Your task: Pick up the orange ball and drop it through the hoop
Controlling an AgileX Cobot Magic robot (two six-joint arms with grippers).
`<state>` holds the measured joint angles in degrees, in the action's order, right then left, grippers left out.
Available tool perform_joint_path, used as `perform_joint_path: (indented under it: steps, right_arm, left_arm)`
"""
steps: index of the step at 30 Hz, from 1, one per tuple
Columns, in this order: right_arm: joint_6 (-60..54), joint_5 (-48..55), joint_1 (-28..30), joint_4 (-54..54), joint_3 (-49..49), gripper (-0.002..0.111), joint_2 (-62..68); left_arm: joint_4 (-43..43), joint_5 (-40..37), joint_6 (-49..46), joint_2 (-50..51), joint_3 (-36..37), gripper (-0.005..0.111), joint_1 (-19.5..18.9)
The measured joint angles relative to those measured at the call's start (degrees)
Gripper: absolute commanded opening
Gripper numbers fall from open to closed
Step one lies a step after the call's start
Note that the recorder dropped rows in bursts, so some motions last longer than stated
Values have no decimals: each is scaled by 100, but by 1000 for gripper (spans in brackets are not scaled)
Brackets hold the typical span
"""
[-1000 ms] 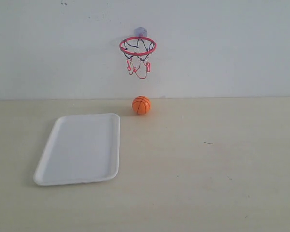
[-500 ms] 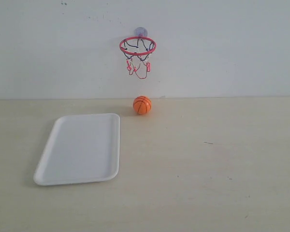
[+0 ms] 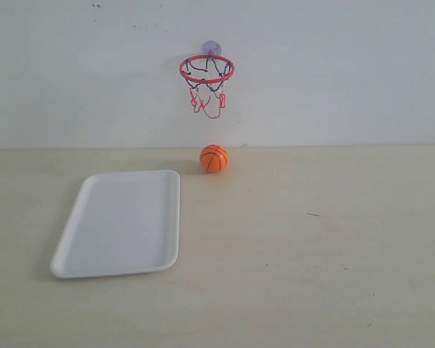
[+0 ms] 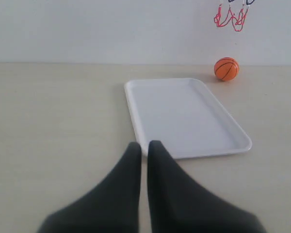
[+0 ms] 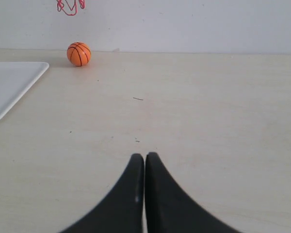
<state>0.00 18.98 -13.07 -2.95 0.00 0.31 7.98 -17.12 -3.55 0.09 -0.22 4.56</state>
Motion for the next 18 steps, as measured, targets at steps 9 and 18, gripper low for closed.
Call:
perform_joint_path:
  steps: [9,18]
  right_arm:
    - [0,0,0,0,0,0,0]
    - [0,0,0,0,0,0,0]
  left_arm:
    - [-158,0,142,0,0,4,-193]
    - [-169,0,147,0,0,4,-216]
